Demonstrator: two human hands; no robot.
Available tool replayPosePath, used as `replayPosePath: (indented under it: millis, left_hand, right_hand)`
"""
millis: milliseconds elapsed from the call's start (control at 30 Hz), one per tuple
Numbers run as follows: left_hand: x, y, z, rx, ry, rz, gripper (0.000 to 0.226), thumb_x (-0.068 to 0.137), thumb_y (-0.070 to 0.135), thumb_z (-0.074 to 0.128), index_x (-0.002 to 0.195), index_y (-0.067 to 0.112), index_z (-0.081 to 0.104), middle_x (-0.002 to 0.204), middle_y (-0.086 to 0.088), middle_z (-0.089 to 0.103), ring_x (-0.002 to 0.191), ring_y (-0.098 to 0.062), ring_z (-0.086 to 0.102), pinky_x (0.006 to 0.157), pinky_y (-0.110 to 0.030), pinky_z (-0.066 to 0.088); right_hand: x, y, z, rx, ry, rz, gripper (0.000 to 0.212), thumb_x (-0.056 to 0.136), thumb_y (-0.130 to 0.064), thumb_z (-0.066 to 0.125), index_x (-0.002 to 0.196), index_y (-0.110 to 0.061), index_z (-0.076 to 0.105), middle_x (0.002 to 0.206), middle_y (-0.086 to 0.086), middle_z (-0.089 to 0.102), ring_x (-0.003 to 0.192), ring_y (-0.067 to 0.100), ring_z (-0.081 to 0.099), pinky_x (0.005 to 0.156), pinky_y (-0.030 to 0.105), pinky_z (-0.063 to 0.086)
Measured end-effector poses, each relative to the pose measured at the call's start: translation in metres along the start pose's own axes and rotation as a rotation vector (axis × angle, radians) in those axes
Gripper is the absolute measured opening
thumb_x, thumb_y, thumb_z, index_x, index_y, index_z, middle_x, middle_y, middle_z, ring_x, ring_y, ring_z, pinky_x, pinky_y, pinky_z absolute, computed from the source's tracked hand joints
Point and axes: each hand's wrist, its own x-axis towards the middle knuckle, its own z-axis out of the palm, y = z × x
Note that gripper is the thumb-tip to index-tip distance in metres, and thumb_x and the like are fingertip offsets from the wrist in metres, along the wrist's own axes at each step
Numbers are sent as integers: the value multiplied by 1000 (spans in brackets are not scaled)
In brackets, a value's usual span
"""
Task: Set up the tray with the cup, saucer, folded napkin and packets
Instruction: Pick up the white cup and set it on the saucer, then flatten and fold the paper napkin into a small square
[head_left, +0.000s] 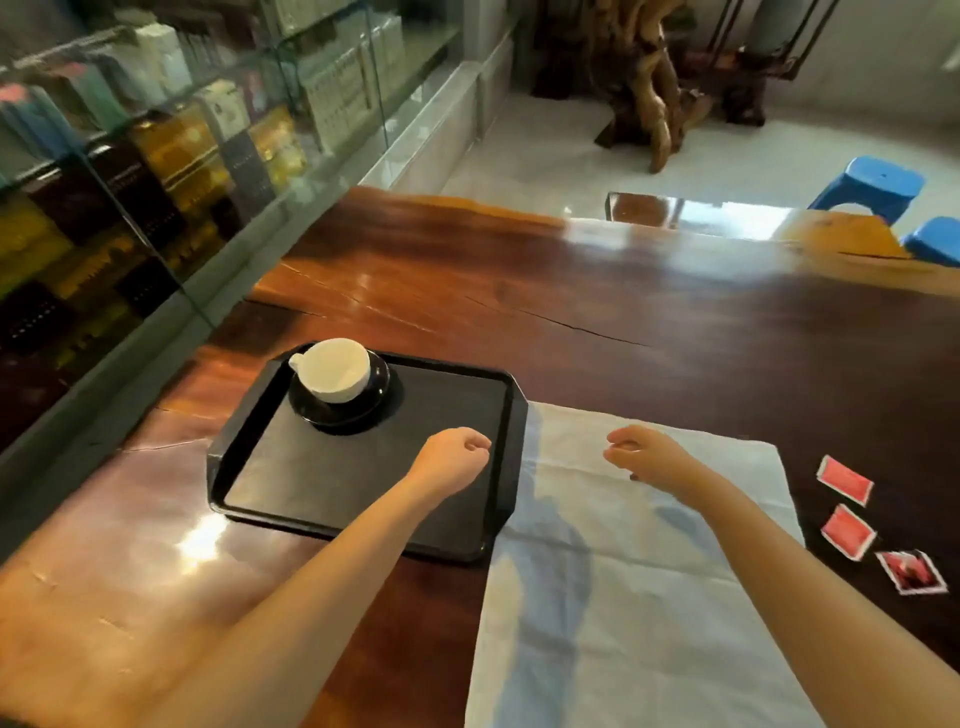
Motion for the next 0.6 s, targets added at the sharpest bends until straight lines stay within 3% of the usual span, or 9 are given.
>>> replayPosePath:
  millis: [100,233,367,433,500,600]
  left_hand:
    - [-8,21,49,96,-55,48,37,93,16,40,127,17,55,131,-5,56,119,-22,52,93,-31,43]
    - [-18,29,132,236,-86,70,44,91,16,42,135,15,46,140,-10,49,127,-28,46,98,-32,38]
    - [-46,7,219,334,-126,101,44,90,20,41,133,17,46,138,-12,48,130,-33,41,104,-40,39]
    - [-62,-15,248,549,-142,184,47,92,29,38,138,19,37,150,-7,31,139,-35,26,111,-44,30]
    - [-75,-42,262,711,-95,280,58,94,40,32,148,21,19,157,-4,3,146,-33,6,117,-41,7]
    - [-94,-73,258,803,-83,436,62,88,50,29,144,21,30,155,-7,22,145,-28,13,114,-35,2]
  right_hand:
    - [-32,55,-14,-54,39,57,39,91,-23,56,127,-7,52,127,10,57,102,21,53,94,36,44]
    - [-72,138,-2,-255,77,142,52,93,-27,52,139,-8,38,144,14,41,130,29,41,106,33,32]
    - [-106,204,16,-460,95,119,62,94,-35,46,145,-8,21,153,14,24,141,29,21,113,34,17]
    - [-120,229,21,-561,49,55,68,96,-36,42,148,-8,10,158,13,6,146,27,5,116,35,7]
    - [-133,248,28,-603,45,-8,70,96,-35,41,149,-10,1,159,10,-5,147,26,-6,118,36,0]
    - [-146,269,34,-582,77,-74,71,96,-35,42,149,-11,1,159,7,-7,146,23,-11,118,35,0]
